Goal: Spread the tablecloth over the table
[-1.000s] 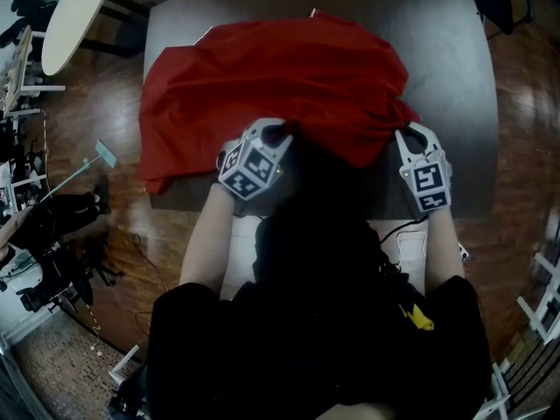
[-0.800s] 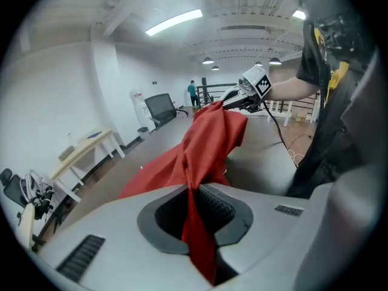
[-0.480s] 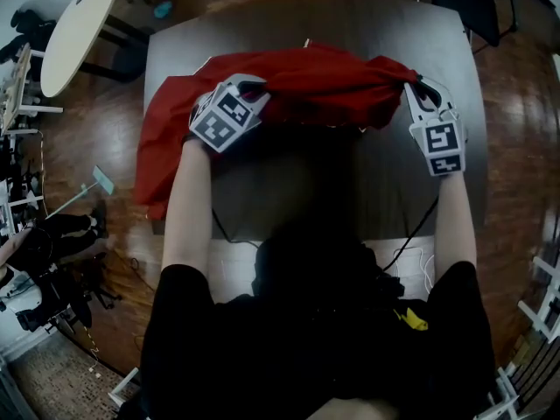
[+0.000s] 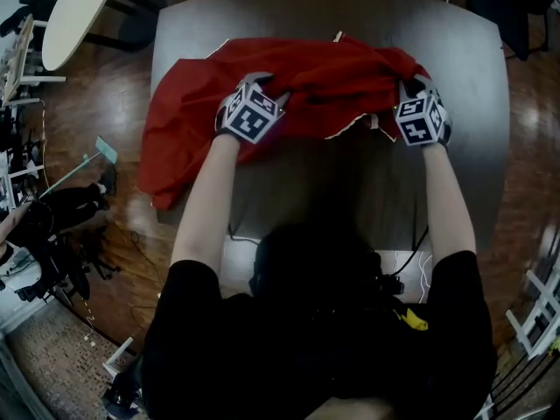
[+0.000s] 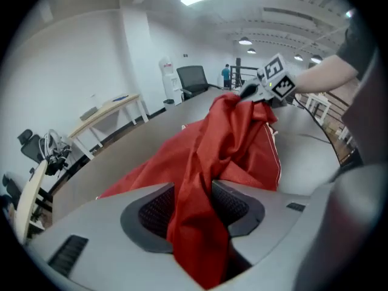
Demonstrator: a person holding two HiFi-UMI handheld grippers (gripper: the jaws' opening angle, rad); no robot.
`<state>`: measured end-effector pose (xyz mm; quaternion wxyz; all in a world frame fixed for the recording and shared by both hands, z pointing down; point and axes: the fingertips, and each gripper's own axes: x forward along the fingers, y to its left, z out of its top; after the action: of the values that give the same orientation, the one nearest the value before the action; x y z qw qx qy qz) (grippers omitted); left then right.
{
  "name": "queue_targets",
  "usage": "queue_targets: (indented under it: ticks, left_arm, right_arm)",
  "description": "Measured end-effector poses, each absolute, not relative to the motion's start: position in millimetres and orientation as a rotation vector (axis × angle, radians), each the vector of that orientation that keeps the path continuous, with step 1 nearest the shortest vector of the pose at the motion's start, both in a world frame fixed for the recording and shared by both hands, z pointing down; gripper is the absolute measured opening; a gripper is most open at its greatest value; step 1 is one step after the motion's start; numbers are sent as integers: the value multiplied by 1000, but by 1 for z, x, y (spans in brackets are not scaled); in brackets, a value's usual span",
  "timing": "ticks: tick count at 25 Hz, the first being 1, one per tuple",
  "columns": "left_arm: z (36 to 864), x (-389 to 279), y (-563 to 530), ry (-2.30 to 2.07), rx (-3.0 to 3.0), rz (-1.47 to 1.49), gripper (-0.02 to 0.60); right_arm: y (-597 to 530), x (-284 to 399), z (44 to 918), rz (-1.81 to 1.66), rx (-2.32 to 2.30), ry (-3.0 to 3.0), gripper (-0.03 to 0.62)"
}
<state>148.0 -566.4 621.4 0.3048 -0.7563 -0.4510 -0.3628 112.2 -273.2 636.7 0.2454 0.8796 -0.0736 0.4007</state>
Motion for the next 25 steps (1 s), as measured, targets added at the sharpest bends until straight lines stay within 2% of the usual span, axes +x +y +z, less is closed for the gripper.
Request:
queue_targets:
  ticks: [5,8,10,13,16,18,22,23,25]
  left_arm:
    - [575,140,-570,-1241,-2125,-820,224]
    - [542,121,-558,-1260,-2134,-677,224]
    - [533,98,-541,-1309,-2154,-625,204]
    - [554,54,-502,-1461,-2141,-675,189]
    - [600,21,-462,-1532,-2032,-740,203]
    - [627,15,-441,-1511,-1973,-761,241]
    - [665,28,-423,-1365,-1956,-821,239]
    - [671,30,-423,-1329,-1957,-848,221]
    - [674,36,-426,-1271,-1977,-889,68]
  right_arm:
    - [-269,113,671,1228,2395,-225,85]
    - [-263,116,658,1167,2483,-190,170]
    - [-256,116,633,1071,2534,-164,195]
    - [-242,99,595,948,2616,-101,195]
    - [-233,67,565,870,2678,-67,195]
    - [-236,38,554,850,2730,-69,195]
    - [-251,-33,560,898,2764,-116,195]
    - [-257,-48,568,923,2761,-146,195]
    - [-272,-70,587,973,2753,-220,195]
